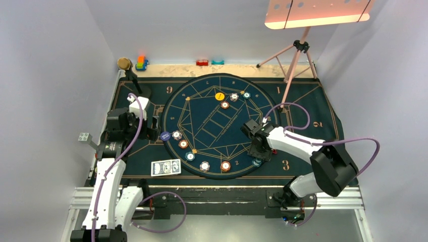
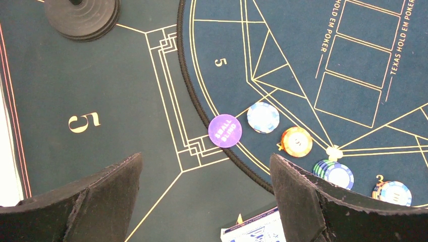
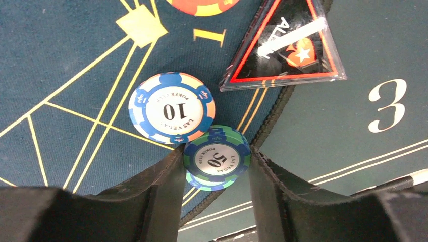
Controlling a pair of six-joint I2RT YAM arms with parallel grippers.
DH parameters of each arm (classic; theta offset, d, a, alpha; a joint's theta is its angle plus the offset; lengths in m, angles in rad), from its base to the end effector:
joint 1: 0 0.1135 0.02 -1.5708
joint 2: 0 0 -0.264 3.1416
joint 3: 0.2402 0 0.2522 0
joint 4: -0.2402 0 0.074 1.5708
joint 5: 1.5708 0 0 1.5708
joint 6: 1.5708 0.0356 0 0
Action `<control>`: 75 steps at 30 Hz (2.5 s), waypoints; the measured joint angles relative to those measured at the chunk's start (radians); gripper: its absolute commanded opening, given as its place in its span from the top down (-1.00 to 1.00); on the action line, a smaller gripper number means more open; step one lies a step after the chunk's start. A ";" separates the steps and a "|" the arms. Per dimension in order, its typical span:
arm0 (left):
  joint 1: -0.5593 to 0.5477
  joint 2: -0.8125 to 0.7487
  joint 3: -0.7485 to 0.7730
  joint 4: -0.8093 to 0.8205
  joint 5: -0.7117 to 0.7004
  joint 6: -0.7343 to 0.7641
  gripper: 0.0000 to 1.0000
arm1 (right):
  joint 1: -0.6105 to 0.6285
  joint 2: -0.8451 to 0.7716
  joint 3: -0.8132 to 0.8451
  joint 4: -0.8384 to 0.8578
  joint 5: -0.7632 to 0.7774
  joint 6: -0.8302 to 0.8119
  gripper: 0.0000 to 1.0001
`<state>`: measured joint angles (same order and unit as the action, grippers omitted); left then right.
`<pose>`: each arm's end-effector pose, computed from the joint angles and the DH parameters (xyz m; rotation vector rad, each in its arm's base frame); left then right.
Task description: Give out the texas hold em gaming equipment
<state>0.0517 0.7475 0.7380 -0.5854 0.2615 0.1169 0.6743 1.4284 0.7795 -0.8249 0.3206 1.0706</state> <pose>0.1619 -0.0008 0.2899 0.2194 2.1373 -0.1851 0.1823 0.1313 0.1673 0.5785 2.7685 -0.1889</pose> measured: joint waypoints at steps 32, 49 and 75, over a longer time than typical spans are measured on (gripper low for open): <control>-0.217 0.090 -0.147 -0.479 0.210 1.048 -0.99 | 0.185 -0.253 0.283 -0.093 -0.042 -0.150 -0.57; -0.322 0.249 -0.209 -0.417 0.111 1.064 -0.99 | 0.177 -0.240 0.365 -0.082 -0.051 -0.204 -0.56; -0.356 0.141 -0.221 -0.367 0.067 0.966 0.46 | 0.148 -0.204 0.329 0.120 -0.274 -0.234 -0.51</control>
<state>-0.3042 0.8886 0.5167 -0.9524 0.3283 1.0828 0.8223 1.2243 1.1084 -0.7048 0.0463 0.8368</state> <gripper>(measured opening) 0.701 0.746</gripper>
